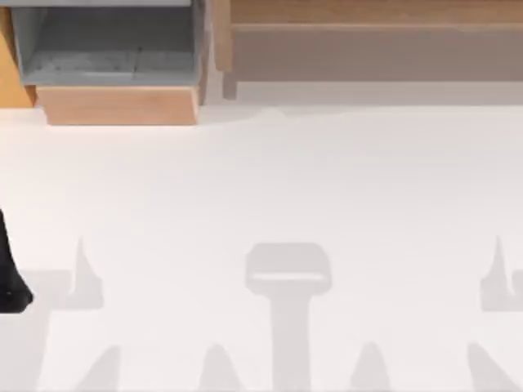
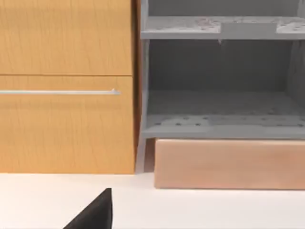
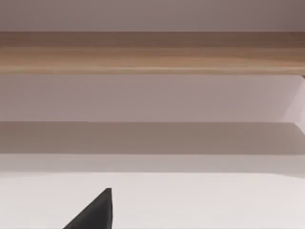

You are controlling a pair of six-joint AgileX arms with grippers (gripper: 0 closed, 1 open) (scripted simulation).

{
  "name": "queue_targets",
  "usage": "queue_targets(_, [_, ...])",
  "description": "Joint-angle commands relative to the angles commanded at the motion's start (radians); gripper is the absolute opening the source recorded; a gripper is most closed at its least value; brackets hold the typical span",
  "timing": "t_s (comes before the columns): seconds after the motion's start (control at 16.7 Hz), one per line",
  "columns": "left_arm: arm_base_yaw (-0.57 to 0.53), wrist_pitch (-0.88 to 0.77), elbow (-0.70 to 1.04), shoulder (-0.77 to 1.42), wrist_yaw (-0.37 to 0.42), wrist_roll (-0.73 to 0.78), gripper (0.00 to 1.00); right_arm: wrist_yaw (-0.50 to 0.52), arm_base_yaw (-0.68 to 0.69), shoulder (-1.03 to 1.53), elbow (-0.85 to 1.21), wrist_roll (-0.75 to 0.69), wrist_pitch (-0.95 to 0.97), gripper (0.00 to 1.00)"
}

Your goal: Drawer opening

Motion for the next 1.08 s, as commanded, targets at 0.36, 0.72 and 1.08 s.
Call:
queue_targets(0.36, [-0.041,0.067,0.071,0.112,-0.043,0.005,1.0,0.0,0.0,0.0,0.0,0.0,0.0,1.0])
queue_targets(0.72, [-0.172,0.272,0.287,0.531,-0.174,0.007,1.0,0.0,0.0,0.0,0.0,0.0,0.0,1.0])
queue_targets(1.08, [-0.307,0.478,0.505,0.976,-0.303,0.011,1.0,0.0,0.0,0.0,0.0,0.0,0.0,1.0])
